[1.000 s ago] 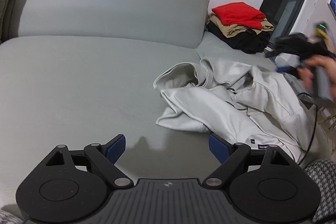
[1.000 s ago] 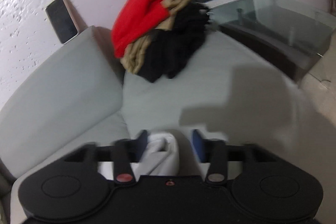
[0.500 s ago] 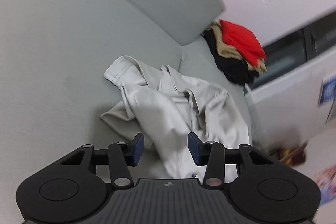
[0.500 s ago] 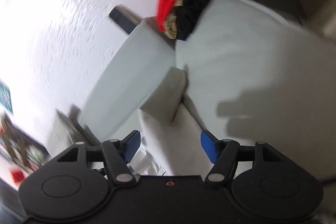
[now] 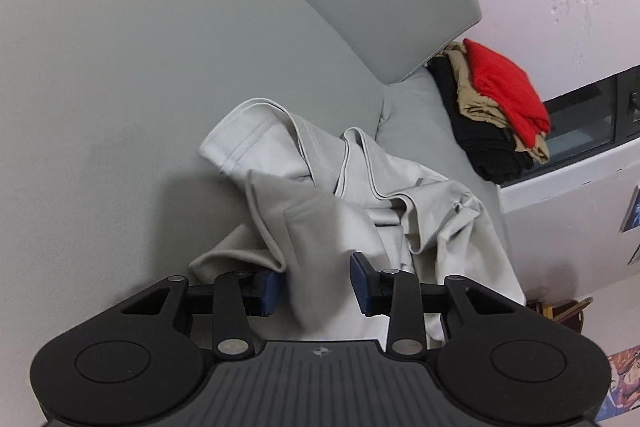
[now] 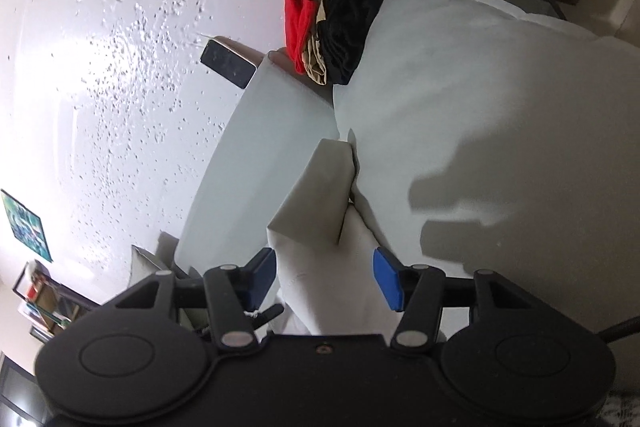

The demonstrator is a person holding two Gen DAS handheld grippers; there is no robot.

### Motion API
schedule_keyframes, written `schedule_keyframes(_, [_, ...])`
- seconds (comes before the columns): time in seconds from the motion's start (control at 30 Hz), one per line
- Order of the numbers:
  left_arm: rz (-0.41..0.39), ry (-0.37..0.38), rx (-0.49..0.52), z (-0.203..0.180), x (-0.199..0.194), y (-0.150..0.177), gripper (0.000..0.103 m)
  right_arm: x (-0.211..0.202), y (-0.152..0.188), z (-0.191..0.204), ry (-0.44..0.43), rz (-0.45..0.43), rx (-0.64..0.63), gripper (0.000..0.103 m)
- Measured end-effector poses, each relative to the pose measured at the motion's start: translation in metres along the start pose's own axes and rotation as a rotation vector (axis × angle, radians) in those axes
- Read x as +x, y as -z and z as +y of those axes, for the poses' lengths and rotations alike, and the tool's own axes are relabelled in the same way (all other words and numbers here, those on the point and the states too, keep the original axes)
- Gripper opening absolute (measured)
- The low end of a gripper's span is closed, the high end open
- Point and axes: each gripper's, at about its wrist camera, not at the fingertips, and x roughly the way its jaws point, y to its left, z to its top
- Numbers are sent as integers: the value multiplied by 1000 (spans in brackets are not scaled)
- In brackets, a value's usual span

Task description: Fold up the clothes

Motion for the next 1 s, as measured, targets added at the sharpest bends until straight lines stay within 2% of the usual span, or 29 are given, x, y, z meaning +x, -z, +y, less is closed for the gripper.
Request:
schedule_keyframes(0.03, [-3, -13, 5, -2, 2, -1, 1, 0, 1, 1, 11, -2, -8, 53])
schedule_keyframes(0.1, [-32, -57, 34, -10, -2, -1, 2, -2, 3, 3, 37, -8, -25, 55])
schedule_keyframes(0.17, [-76, -90, 103, -25, -19, 4, 2, -3, 5, 8, 74, -15, -61, 63])
schedule_keyframes(0.2, [-97, -100, 148, -34, -32, 7, 2, -4, 7, 14, 99, -18, -97, 72])
schedule_keyframes(0.3, [-165, -106, 282, -58, -74, 20, 2, 3, 23, 46, 190, -2, -318, 84])
schedule_keyframes(0.4, [-221, -113, 384, -76, -110, 32, 2, 28, 49, 77, 270, 46, -550, 84])
schedule_keyframes(0.43, [-235, -118, 404, -78, -119, 35, 2, 39, 58, 85, 303, 60, -620, 76])
schedule_keyframes(0.47, [-249, -132, 424, -79, -128, 37, 2, 51, 66, 93, 336, 74, -690, 64])
schedule_keyframes(0.5, [-259, -153, 437, -78, -134, 38, 2, 60, 69, 97, 365, 80, -714, 23])
schedule_keyframes(0.53, [-267, -176, 443, -76, -141, 40, 2, 66, 63, 97, 389, 75, -673, 4])
schedule_keyframes(0.6, [-272, -214, 432, -65, -153, 43, 2, 73, 47, 94, 427, 48, -565, 3])
schedule_keyframes(0.67, [-254, -230, 394, -45, -161, 50, 2, 62, 24, 80, 434, -25, -378, 3])
schedule_keyframes(0.7, [-245, -239, 376, -35, -164, 54, 2, 60, 17, 70, 454, -25, -318, 4])
schedule_keyframes(0.8, [-211, -272, 309, -6, -160, 63, 2, 55, 3, 42, 506, 1, -182, 13])
schedule_keyframes(0.87, [-190, -277, 267, 8, -153, 65, 2, 46, 3, 29, 475, 23, -131, 19])
schedule_keyframes(0.93, [-174, -260, 226, 14, -152, 64, 4, 30, 9, 32, 445, 8, -109, 42])
schedule_keyframes(1.0, [-197, -291, 257, 12, -156, 67, 5, 10, 19, 38, 435, -12, -125, 56])
